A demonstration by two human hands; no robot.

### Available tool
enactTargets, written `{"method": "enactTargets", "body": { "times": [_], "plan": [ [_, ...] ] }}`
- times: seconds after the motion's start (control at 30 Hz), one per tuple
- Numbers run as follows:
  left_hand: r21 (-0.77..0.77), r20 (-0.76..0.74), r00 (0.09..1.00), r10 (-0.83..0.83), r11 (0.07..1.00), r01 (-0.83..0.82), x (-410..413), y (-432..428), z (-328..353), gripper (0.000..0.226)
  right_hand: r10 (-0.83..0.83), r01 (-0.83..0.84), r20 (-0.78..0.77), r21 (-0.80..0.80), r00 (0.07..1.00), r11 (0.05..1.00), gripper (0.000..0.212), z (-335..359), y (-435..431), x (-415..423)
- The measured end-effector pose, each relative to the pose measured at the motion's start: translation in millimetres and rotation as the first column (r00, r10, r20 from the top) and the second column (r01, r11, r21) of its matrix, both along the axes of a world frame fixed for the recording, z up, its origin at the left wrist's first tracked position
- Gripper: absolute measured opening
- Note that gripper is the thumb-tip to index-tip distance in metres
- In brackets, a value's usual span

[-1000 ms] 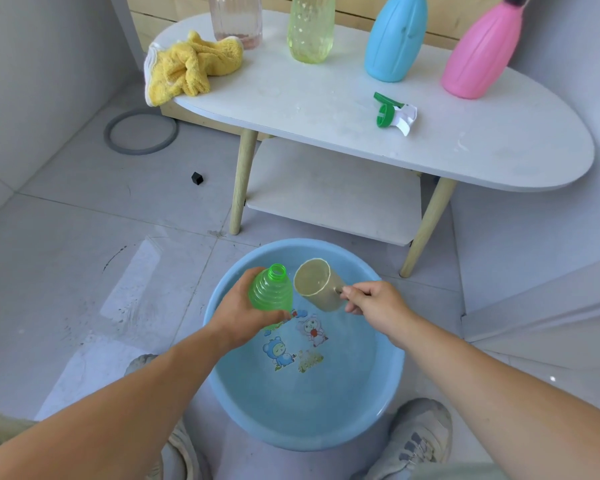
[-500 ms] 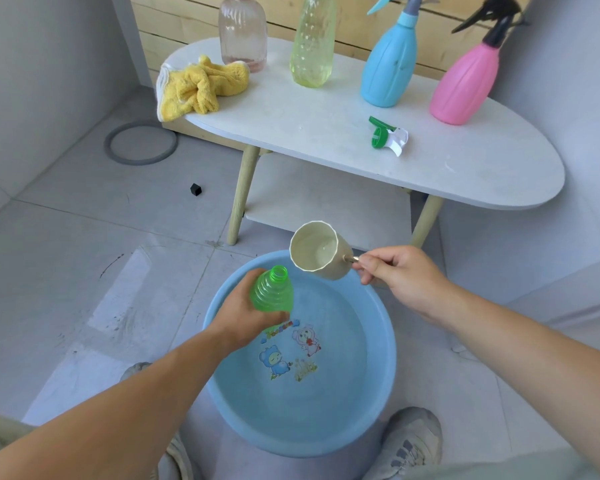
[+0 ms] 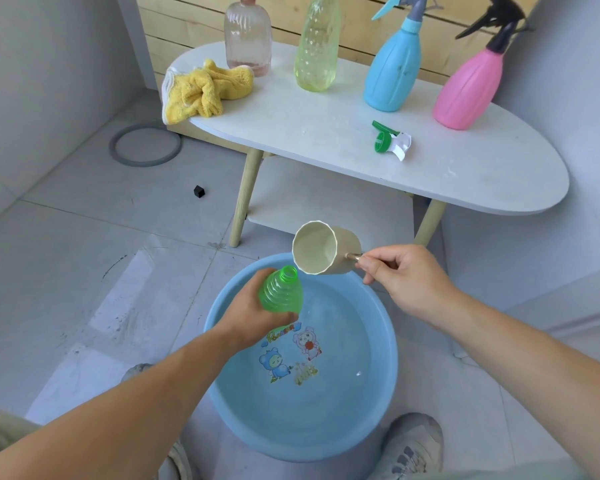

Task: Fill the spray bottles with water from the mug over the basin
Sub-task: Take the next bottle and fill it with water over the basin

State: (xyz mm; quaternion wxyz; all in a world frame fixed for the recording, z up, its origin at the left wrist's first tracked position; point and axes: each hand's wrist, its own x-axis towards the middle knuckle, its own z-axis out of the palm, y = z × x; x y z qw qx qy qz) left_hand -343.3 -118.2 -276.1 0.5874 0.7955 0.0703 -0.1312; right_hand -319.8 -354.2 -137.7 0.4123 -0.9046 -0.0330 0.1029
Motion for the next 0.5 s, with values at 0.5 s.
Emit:
{"method": "enactTargets", "body": {
  "times": [0.5],
  "plan": [
    [0.009,-0.009,1.000,-0.016,1.000,0.016,0.6,-1.9,1.5,0.070,0.013,-0.013,0.055,-0.006,0.998,1.000,0.022,-10.0,0.4,1.2]
  ]
}}
